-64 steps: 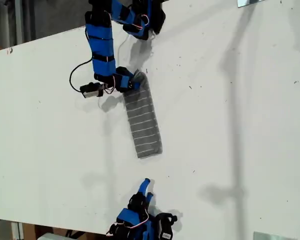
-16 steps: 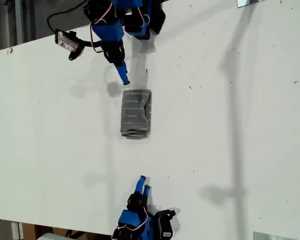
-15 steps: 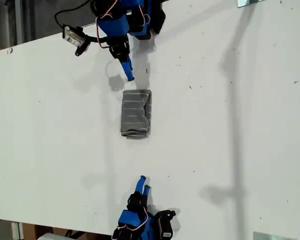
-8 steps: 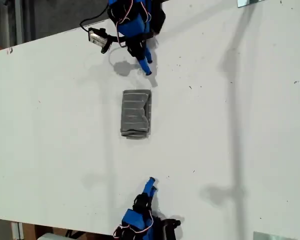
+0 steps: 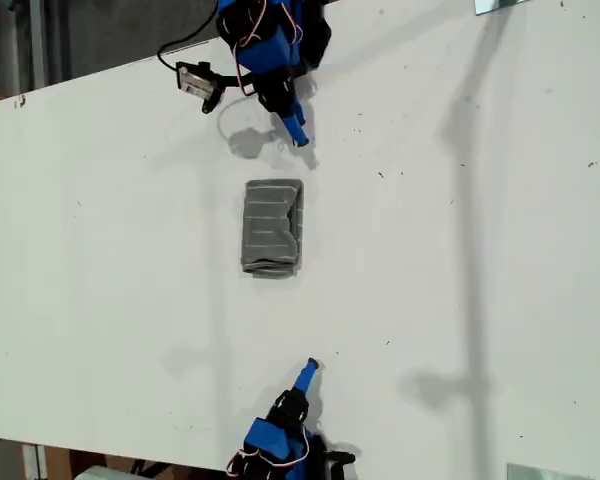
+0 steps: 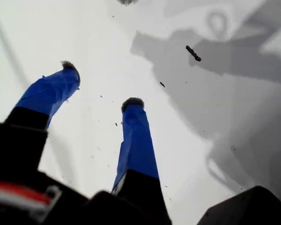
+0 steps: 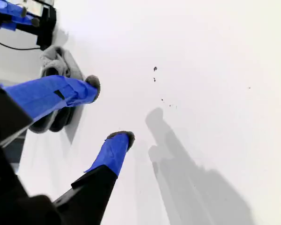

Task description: Grasp corners of a square towel and fold twice.

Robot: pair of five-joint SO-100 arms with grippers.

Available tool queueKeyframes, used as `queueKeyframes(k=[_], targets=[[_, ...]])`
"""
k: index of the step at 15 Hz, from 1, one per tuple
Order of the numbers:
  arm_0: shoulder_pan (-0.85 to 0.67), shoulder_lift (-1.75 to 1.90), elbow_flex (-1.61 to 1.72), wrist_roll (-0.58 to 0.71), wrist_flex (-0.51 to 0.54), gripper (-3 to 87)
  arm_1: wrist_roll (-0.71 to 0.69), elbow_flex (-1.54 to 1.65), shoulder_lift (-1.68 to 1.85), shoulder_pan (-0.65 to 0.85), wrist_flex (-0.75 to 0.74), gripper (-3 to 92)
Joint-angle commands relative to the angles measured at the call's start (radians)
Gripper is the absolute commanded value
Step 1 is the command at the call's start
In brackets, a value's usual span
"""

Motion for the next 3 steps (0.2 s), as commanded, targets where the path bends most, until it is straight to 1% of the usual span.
queueKeyframes(k=[1,3], targets=[[-0.02,0.005,0.003,0.005,-0.012,18.9,-0.014,-0.025,0.002,0.005,0.009,23.5],[-0.02,0.005,0.003,0.005,-0.012,18.9,-0.014,-0.025,0.002,0.005,0.011,23.5]])
